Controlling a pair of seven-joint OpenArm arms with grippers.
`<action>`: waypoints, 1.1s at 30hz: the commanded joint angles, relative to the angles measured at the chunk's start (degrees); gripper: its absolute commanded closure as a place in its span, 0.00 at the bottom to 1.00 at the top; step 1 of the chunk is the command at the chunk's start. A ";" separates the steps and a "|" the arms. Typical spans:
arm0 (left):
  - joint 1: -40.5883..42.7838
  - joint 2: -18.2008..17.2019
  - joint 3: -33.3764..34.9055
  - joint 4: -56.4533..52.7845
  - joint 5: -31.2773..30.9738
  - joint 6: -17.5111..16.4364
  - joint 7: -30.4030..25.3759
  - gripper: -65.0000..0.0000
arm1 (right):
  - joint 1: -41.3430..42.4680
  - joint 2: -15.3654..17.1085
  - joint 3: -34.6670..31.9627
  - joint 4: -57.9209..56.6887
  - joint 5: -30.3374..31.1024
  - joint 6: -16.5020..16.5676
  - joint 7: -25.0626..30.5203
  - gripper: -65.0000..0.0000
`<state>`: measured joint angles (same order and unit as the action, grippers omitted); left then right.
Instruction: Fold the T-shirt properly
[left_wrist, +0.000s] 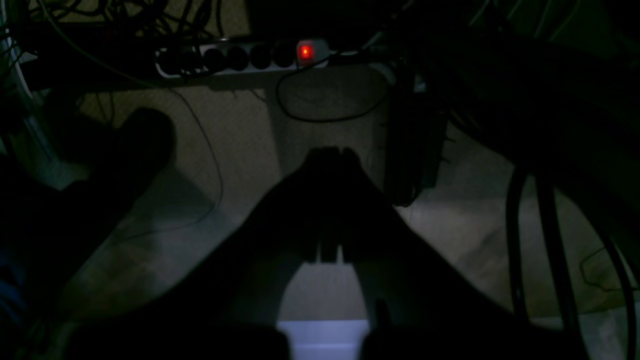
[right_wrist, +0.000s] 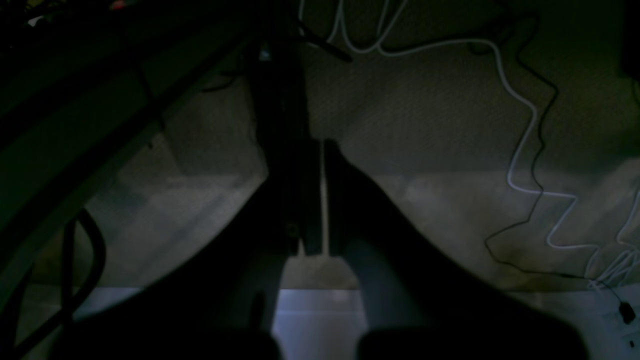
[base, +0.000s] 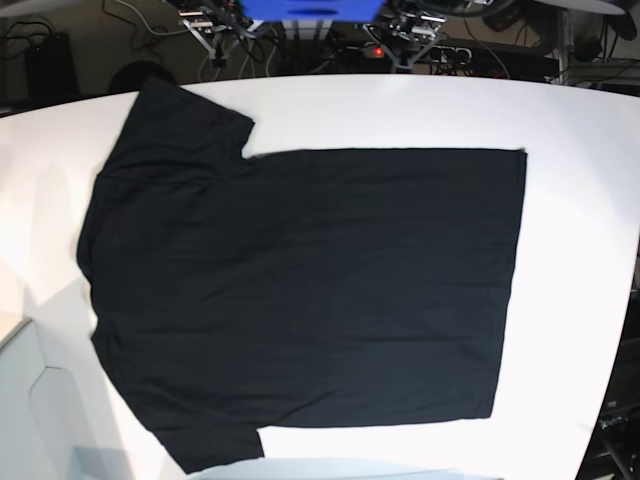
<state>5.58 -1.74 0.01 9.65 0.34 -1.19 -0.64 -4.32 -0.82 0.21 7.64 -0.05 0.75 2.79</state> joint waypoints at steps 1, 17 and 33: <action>0.44 -0.06 0.03 0.15 0.06 0.62 -0.37 0.99 | -0.12 -0.10 -0.08 0.14 -0.17 -0.71 0.16 1.00; 1.49 -0.06 0.03 0.15 0.06 0.62 -0.37 0.99 | -1.18 -0.10 -0.08 0.23 -0.17 -0.71 0.16 1.00; 10.90 -3.93 0.03 1.73 0.06 0.62 -12.15 1.00 | -13.31 -0.02 -0.16 0.23 -0.17 -0.71 13.87 1.00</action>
<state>15.81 -5.58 0.01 11.38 0.34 -0.73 -12.23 -16.88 -0.80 0.10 7.90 -0.03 0.64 16.53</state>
